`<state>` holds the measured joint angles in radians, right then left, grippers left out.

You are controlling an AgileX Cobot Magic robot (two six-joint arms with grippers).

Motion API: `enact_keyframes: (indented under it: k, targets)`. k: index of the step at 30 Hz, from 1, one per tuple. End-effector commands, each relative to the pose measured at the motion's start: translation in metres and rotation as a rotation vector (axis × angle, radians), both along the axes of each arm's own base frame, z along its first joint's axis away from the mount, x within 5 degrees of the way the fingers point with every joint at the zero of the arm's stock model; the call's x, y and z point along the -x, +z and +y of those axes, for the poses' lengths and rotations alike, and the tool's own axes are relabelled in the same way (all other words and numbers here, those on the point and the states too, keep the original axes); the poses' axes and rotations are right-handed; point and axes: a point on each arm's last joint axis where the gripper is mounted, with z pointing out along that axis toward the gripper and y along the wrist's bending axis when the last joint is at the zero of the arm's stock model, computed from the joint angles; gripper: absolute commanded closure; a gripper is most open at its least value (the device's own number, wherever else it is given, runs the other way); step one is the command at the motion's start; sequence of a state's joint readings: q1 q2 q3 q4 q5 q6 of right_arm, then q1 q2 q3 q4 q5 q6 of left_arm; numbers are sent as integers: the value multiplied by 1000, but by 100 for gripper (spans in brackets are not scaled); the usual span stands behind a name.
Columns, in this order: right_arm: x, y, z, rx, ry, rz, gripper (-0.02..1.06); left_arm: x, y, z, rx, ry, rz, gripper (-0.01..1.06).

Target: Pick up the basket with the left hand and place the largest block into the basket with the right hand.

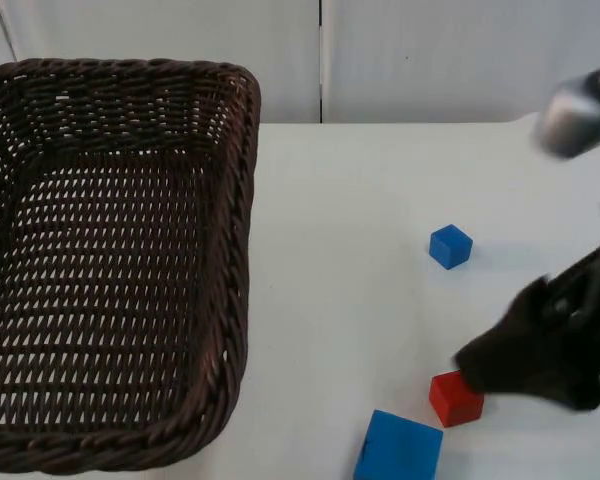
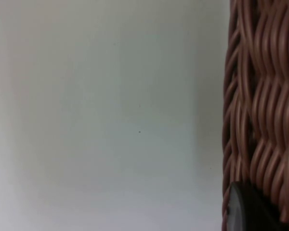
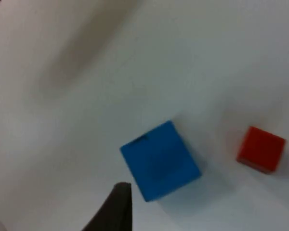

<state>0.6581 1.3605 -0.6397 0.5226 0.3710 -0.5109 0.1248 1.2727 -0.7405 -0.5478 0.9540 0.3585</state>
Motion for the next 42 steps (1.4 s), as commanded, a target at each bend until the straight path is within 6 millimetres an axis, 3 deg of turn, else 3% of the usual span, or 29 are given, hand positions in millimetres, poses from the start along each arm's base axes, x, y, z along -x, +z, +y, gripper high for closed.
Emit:
enact_keyframes:
  k: [1, 12, 17, 36, 42]
  targets:
    - [-2, -4, 14, 10, 38, -13, -1, 1, 3, -2, 36, 18, -8, 105]
    - [-9, -32, 76, 95, 219, 21, -1, 1, 3, -2, 38, 19, -9, 105]
    - [-6, -44, 88, 139, 267, 30, -1, 1, 3, -2, 40, 20, -9, 105]
    - [-4, -86, 86, 333, 301, 92, 0, 0, 3, -2, 41, 24, -14, 105]
    - [-7, -90, 90, 337, 301, 97, 0, 0, 3, -2, 40, 24, -15, 105]
